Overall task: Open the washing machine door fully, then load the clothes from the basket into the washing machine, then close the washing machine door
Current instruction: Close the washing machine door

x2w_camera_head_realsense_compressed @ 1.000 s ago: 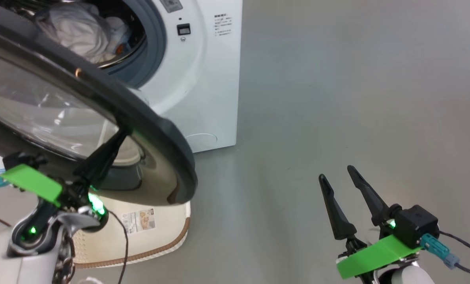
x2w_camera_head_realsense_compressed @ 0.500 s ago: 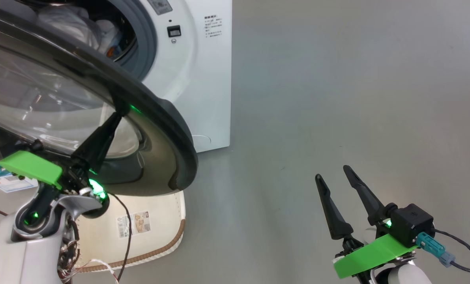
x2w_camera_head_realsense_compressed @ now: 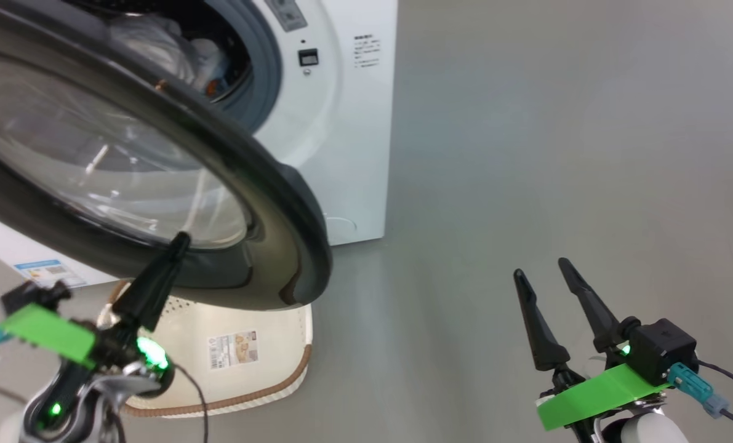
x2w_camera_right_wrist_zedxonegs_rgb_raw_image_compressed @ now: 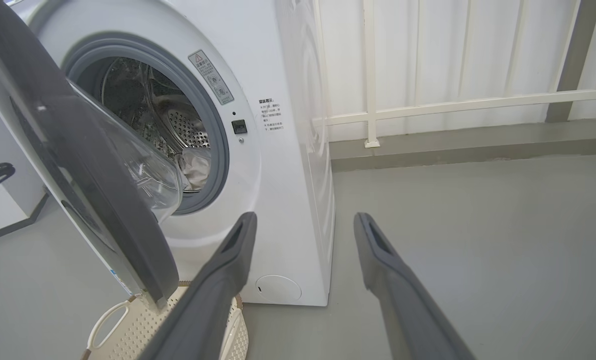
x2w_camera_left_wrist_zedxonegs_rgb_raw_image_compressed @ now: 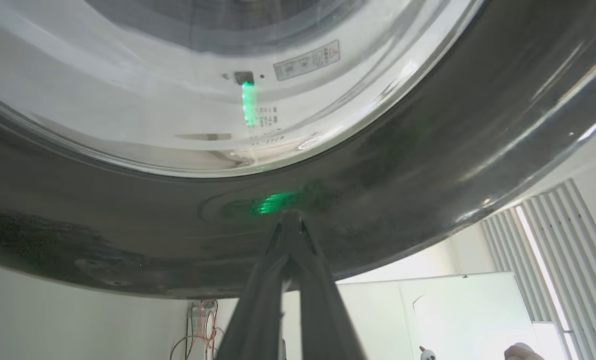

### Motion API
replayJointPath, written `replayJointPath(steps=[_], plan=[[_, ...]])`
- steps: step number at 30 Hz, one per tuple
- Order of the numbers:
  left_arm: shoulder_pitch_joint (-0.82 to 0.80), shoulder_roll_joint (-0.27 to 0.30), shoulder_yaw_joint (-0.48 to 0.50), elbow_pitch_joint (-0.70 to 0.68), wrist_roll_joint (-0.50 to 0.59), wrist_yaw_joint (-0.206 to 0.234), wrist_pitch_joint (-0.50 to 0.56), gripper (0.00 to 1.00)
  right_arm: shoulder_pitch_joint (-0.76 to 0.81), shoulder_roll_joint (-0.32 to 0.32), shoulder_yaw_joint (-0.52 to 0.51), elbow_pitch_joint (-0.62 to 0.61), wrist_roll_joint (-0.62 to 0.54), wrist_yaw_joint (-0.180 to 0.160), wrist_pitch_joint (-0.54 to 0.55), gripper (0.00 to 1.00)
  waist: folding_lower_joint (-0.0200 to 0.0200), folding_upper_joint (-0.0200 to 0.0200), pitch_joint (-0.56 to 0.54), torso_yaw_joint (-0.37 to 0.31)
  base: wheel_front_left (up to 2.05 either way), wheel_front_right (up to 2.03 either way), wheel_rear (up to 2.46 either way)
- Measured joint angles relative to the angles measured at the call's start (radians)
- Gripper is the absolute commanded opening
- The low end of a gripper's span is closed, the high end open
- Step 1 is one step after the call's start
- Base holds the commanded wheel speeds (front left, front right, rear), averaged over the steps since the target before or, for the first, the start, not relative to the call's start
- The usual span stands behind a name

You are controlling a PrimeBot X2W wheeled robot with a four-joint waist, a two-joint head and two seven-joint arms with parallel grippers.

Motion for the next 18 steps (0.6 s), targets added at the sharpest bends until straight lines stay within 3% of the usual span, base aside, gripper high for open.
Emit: replayJointPath(steps=[2,3,4,5,14,18], plan=[[0.040,-0.009,0.029,-0.045,-0.002,0.000,-0.016,0.00,0.002,0.000,-0.012,-0.001,-0.001,0.000,0.002,1.00,0.0000,0.0000,-0.007,0.012,0.00,0.00,0.00],[0.059,-0.013,0.043,-0.071,-0.003,0.000,-0.030,0.10,0.004,0.000,-0.016,-0.002,-0.001,0.000,0.002,1.00,0.0000,0.0000,-0.011,0.018,0.00,0.00,0.00],[0.076,-0.016,0.056,-0.095,-0.005,0.000,-0.045,0.61,0.007,0.000,-0.020,-0.004,-0.002,0.000,0.003,1.00,0.0001,0.0000,-0.014,0.025,0.00,0.00,0.00],[0.093,-0.018,0.066,-0.118,-0.007,0.000,-0.056,1.00,0.011,0.000,-0.022,-0.007,-0.003,0.000,0.003,1.00,0.0000,0.0000,-0.017,0.032,0.00,0.00,0.00],[0.235,-0.026,0.082,-0.286,0.063,0.000,-0.218,1.00,0.026,0.000,-0.041,-0.024,-0.010,0.000,0.015,1.00,0.0000,0.0000,-0.044,0.084,0.00,0.00,0.00],[0.271,-0.026,0.074,-0.355,0.164,0.000,-0.332,1.00,0.048,0.000,-0.047,-0.029,-0.010,0.000,0.024,1.00,0.0000,0.0000,-0.056,0.100,0.00,0.00,0.00]])
